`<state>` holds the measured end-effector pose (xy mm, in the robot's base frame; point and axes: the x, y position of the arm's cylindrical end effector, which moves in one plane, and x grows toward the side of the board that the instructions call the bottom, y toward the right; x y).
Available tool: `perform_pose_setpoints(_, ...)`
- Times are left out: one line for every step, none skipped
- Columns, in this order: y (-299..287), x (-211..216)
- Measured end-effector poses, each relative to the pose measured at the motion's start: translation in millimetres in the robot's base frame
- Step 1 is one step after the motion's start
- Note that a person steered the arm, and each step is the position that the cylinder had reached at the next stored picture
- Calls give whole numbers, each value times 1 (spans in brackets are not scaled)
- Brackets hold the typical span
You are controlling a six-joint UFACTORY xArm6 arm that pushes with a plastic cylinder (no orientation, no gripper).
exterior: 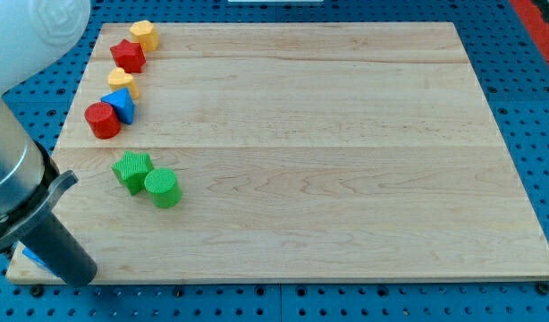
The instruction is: Push blue cube to the red circle
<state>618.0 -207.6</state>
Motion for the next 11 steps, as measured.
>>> perform_pose_setpoints(-5,0)
perform_pose_setpoints(-40,0)
perform_pose_setpoints(-53,0)
perform_pose_setpoints(-60,-10)
perform_pose_setpoints(-56,-61)
perform_pose_setpoints(-42,-43)
perform_pose_setpoints(-90,-8)
perform_pose_setpoints(-92,-47)
perform_pose_setpoints(-83,-87)
perform_pose_setpoints(-96,-113)
perform_pose_setpoints(-62,-136)
